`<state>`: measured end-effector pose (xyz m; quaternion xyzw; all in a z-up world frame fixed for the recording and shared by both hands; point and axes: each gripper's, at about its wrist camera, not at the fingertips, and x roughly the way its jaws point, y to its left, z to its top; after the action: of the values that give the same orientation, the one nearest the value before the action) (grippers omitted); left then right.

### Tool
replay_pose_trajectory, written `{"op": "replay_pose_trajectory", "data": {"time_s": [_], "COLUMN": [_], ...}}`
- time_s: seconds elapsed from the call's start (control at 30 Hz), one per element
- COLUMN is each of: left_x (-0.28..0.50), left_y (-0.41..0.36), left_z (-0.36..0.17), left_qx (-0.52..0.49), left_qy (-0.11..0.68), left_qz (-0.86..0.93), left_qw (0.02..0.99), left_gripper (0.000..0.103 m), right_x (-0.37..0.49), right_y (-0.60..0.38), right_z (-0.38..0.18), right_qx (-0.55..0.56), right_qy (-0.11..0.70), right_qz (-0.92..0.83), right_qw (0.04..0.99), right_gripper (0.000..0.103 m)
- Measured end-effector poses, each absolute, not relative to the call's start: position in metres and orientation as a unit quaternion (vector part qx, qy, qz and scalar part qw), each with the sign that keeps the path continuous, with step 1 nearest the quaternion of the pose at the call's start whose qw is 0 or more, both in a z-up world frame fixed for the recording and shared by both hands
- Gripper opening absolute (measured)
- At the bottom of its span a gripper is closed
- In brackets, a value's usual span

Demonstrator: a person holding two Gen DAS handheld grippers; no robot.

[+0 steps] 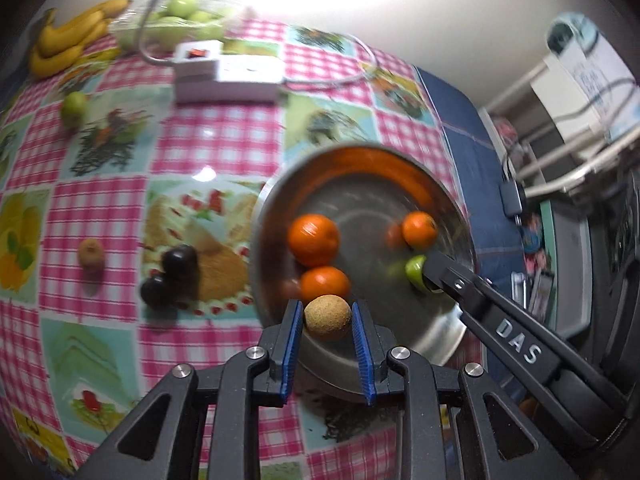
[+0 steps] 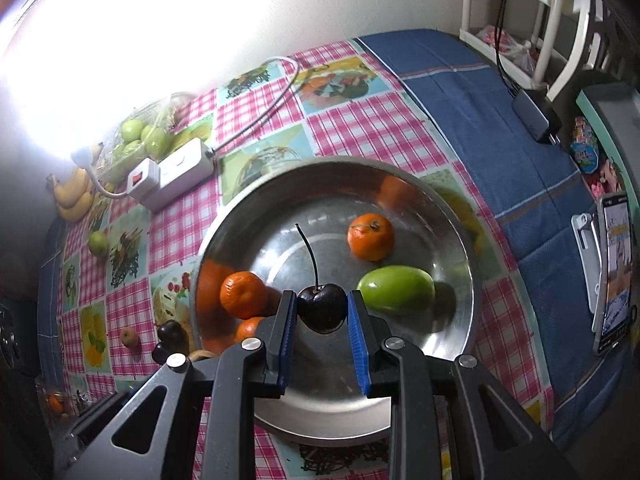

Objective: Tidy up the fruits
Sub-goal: 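Carry the cherry in the right tool and kiwi in the left tool over the bowl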

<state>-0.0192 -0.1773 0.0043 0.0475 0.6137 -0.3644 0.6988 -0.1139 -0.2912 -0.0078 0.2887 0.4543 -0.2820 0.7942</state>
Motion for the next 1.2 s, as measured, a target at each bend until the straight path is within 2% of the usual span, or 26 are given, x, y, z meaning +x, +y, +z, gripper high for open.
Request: {"op": "replay_pose_trajectory", "data": {"time_s": [0.5, 1.2], "left_x": [-0.028, -0.029], "left_y": [-0.201, -0.211], "left_z": [-0.029, -0.047], "left_qx": [0.072, 0.082], "left_qy": [0.638, 0.653], "left_qz": [-0.359, -0.351], "left_qw": [0.678, 0.666], "left_gripper": [0.027, 0.028], "right_x": [-0.114, -0.107], "right_y": [-0.299, -0.296], "right_z": [-0.039, -0.056], "right_qx": [0.315, 0.314], "right_qy": [0.489, 0.518], "right_qz": [-0.276, -0.271], "right_qw": [0.765, 0.748], "right_gripper": [0.027, 0.028]}}
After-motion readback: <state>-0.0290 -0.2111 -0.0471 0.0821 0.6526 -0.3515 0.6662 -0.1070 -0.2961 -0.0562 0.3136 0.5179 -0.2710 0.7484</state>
